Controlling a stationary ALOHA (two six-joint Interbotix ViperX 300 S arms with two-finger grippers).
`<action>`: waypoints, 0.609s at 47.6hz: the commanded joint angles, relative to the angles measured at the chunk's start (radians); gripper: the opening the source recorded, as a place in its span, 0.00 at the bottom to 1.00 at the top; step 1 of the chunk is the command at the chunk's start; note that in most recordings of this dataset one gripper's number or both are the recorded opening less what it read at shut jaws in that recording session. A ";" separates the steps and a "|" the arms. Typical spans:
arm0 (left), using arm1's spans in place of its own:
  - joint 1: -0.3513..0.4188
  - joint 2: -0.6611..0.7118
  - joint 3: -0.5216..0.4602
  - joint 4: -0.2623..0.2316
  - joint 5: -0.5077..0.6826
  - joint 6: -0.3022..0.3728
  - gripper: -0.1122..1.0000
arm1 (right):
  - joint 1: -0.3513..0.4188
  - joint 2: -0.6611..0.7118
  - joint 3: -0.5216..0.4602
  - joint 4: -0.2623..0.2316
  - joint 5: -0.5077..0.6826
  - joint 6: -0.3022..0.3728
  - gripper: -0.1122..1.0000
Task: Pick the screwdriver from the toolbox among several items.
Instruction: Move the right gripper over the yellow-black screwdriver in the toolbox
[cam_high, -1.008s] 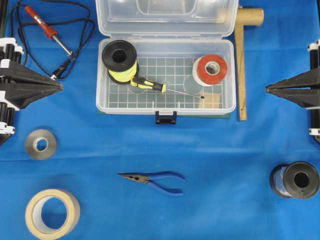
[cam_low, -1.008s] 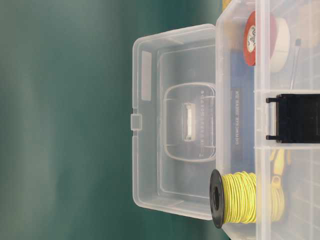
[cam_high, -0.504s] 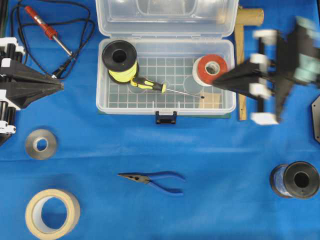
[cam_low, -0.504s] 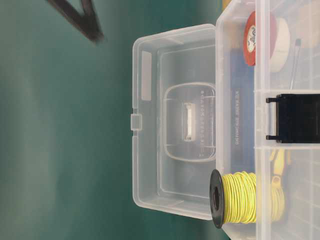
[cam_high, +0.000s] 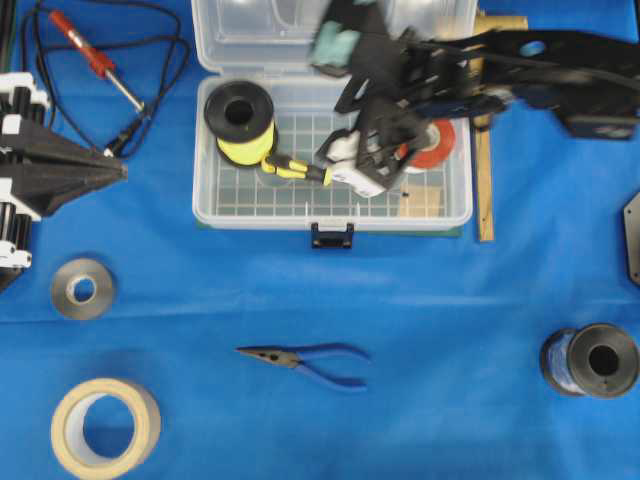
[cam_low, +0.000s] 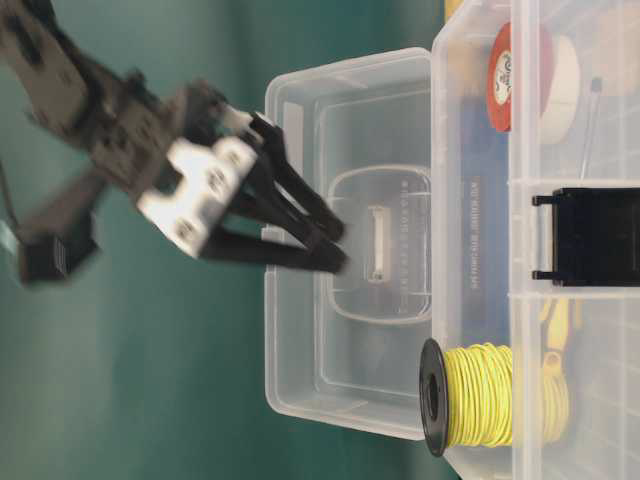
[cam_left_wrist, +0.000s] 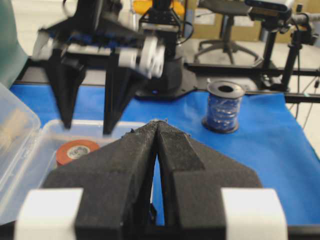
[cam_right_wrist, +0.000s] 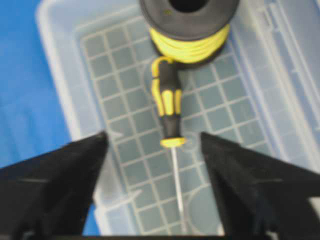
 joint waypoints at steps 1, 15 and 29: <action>0.000 0.008 -0.017 -0.002 -0.012 0.002 0.10 | 0.002 0.052 -0.078 -0.011 0.049 0.028 0.80; 0.000 0.008 -0.015 -0.005 -0.021 -0.002 0.10 | 0.000 0.265 -0.178 -0.028 0.078 0.061 0.77; -0.002 0.008 -0.014 -0.006 -0.018 -0.002 0.10 | -0.003 0.397 -0.221 -0.028 0.064 0.060 0.77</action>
